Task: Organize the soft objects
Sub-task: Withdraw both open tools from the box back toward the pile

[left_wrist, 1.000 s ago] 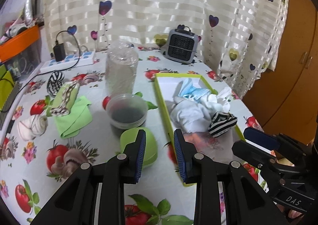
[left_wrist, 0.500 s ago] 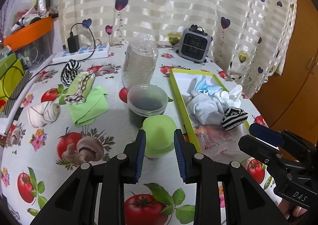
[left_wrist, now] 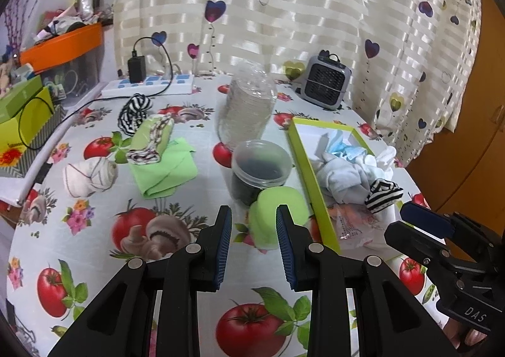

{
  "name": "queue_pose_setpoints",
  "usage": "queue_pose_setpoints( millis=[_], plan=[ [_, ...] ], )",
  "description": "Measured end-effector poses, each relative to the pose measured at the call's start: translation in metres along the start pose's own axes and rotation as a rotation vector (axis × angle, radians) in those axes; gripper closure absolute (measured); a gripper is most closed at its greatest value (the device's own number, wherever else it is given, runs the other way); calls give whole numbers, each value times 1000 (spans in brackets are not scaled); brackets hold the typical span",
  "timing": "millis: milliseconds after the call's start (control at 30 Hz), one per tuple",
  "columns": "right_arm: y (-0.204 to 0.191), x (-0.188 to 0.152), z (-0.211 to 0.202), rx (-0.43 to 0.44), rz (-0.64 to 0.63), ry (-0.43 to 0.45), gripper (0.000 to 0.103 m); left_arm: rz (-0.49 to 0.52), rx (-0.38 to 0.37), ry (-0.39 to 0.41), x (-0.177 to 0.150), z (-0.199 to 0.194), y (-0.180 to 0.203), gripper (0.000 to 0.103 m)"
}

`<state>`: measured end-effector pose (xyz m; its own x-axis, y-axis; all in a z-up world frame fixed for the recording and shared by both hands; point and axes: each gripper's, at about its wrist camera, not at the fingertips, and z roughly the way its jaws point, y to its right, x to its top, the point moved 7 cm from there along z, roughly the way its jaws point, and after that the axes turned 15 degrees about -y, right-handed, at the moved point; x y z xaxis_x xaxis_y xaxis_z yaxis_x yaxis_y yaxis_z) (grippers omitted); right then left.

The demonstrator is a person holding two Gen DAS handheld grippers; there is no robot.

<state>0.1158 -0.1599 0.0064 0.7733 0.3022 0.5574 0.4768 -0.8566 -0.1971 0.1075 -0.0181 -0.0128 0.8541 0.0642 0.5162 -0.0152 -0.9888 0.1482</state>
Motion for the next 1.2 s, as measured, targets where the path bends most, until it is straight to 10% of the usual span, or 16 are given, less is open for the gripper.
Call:
queue_pose_setpoints(
  millis=[1200],
  plan=[
    [-100,51,60,92,-216,-58,59,-309,129,-23,-14,2,-161,75]
  ],
)
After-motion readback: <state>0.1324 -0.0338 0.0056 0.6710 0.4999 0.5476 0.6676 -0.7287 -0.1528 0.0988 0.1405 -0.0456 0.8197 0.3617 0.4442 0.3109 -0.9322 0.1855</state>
